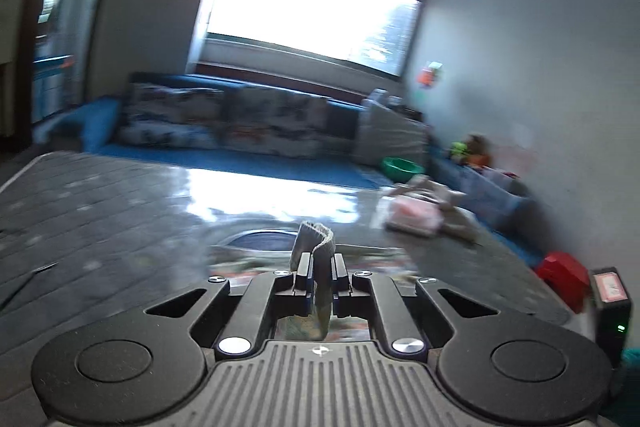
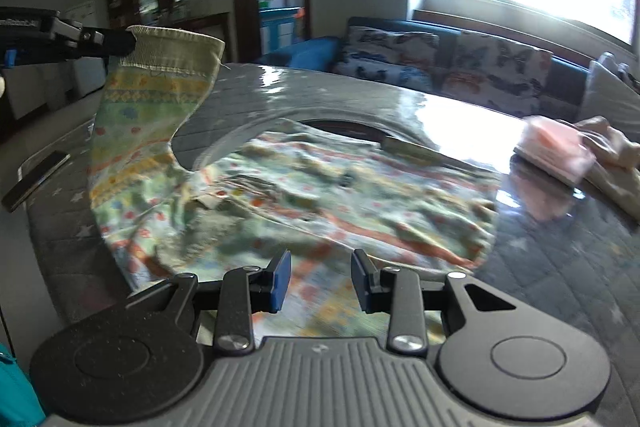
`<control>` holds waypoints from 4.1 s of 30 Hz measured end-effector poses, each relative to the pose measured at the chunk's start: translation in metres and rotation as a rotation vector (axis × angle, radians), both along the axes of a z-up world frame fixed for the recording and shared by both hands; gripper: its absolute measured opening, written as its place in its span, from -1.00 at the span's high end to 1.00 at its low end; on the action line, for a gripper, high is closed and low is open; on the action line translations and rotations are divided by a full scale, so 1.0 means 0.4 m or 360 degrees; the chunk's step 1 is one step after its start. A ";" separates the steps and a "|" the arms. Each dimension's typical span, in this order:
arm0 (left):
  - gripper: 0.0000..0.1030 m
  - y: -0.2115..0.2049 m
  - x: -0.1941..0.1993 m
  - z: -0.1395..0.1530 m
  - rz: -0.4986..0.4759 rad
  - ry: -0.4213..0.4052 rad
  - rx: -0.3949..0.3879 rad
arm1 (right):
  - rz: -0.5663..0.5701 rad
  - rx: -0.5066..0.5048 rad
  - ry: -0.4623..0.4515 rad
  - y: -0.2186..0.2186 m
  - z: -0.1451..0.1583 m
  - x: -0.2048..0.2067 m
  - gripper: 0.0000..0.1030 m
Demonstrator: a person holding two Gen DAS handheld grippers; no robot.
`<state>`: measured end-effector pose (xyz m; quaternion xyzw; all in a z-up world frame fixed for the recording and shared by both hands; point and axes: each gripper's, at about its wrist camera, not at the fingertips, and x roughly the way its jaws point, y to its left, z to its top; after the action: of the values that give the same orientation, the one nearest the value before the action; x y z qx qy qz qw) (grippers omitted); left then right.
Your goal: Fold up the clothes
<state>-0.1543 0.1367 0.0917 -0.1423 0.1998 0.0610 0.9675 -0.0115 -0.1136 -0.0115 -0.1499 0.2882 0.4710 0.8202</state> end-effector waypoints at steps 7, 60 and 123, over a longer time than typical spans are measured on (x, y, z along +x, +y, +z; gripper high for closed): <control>0.82 -0.113 0.108 -0.041 -0.0254 0.0069 -0.0012 | -0.0149 0.0034 0.0015 -0.076 0.000 0.032 0.36; 0.55 0.104 0.172 -0.296 -0.0086 0.0529 -0.0038 | -0.0198 -0.0063 0.0323 0.022 -0.077 0.100 0.37; 0.50 -0.110 0.205 -0.290 -0.0542 0.0526 0.0264 | 0.0162 -0.0220 0.0073 0.105 -0.077 0.013 0.55</control>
<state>-0.0722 0.0927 -0.0242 -0.0147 0.3706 -0.0643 0.9264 -0.0061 -0.0717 -0.0422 -0.2098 0.3305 0.4944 0.7761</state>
